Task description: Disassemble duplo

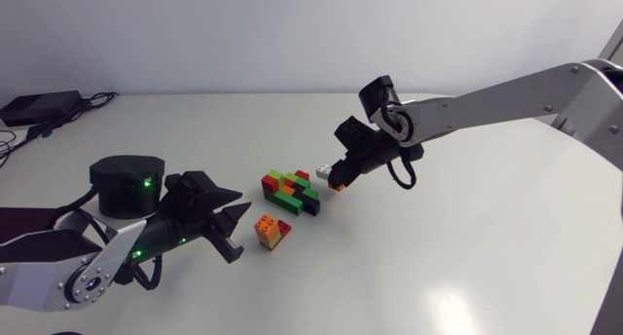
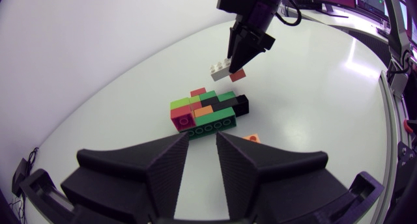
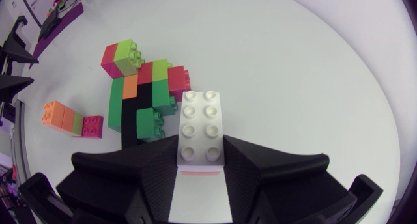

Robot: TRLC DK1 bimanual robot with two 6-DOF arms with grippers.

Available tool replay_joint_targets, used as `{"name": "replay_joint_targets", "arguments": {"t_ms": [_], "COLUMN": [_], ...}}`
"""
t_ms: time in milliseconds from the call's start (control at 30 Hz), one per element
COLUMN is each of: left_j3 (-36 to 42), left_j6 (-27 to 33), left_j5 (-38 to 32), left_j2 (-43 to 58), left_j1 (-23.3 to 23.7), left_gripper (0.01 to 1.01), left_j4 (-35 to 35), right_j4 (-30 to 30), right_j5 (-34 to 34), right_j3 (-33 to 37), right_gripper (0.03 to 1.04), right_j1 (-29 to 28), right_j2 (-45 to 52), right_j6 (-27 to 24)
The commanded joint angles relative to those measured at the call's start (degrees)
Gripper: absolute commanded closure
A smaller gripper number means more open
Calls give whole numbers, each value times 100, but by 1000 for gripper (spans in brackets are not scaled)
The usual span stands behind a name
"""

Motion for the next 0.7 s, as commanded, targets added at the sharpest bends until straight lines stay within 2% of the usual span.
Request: {"name": "replay_joint_targets", "arguments": {"t_ms": [0,133,233,333,433,567,667], "left_j3": [-83,-75,-75,-75,-75,-75,-75], "left_j6": [72,107,142,151,160,168,168], "left_j5": [-19,-19,-19,-19,-19,-19,-19], "left_j2": [135,153,162,171,171,171,162], "left_j1": [-58,-76,-94,-94,-94,-85,-85], "left_gripper": [595,479,410,343,315,315,313], "left_j4": [40,40,40,40,40,40,40], "right_j4": [-128,-287,-304,-304,-348,-374,-374], "right_j5": [43,43,236,579,887,975,957], "right_j3": [163,295,312,321,304,216,-57], "right_gripper": [833,831,779,592,498,202,125], "right_j1": [-84,-128,-102,-58,30,48,21], "right_j2": [268,461,523,576,585,409,-48], "right_j6": [-148,-254,-315,-395,-474,-474,-500]}}
